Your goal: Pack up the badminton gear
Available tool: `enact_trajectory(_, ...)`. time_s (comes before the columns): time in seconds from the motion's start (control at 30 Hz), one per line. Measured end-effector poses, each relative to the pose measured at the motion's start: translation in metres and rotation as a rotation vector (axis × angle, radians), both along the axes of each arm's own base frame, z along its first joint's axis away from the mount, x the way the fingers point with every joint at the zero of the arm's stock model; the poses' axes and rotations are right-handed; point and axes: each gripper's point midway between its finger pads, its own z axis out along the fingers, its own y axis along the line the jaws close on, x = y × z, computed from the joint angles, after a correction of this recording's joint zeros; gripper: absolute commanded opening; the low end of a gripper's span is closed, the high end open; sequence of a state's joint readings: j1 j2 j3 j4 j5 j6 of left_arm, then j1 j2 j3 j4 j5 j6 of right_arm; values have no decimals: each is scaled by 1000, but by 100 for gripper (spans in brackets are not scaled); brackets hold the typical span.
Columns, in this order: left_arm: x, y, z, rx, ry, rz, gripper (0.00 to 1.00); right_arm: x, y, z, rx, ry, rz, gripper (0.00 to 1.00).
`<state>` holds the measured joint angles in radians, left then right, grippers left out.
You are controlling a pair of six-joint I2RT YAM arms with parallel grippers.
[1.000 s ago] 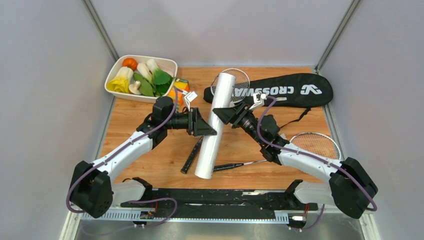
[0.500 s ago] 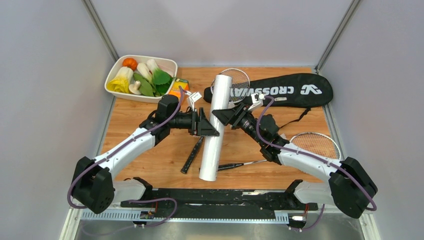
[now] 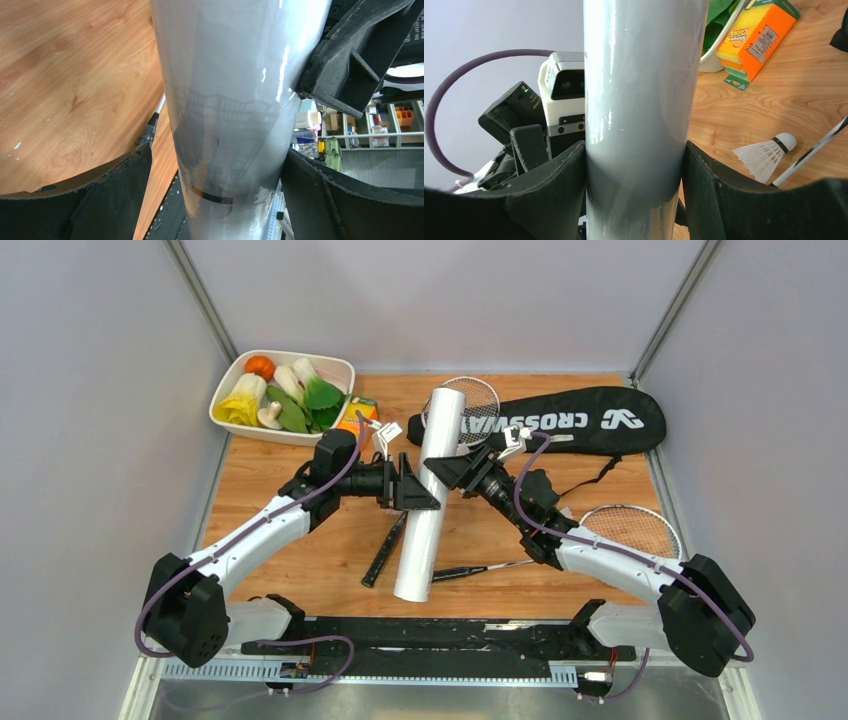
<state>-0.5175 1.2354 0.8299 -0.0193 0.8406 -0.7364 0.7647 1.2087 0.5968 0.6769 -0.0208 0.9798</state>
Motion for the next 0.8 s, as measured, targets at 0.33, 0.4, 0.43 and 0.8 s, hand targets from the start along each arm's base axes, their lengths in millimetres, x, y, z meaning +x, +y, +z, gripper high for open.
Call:
enact_trajectory(0.33,-7,-8,6,-111,38,-47,98,-1,1,10,40,-21,5,51)
enact_trajectory(0.4,-8,-8,6,-120,48,-52,93,0,2,11,49,-25,7,50)
enact_trajectory(0.43,-9,-9,7,-123,50,-55,91,0,3,11,54,-26,9,51)
enact_trajectory(0.8,-17,-7,-5,-60,54,-113,57,-5,0,-1,-51,-32,15,99)
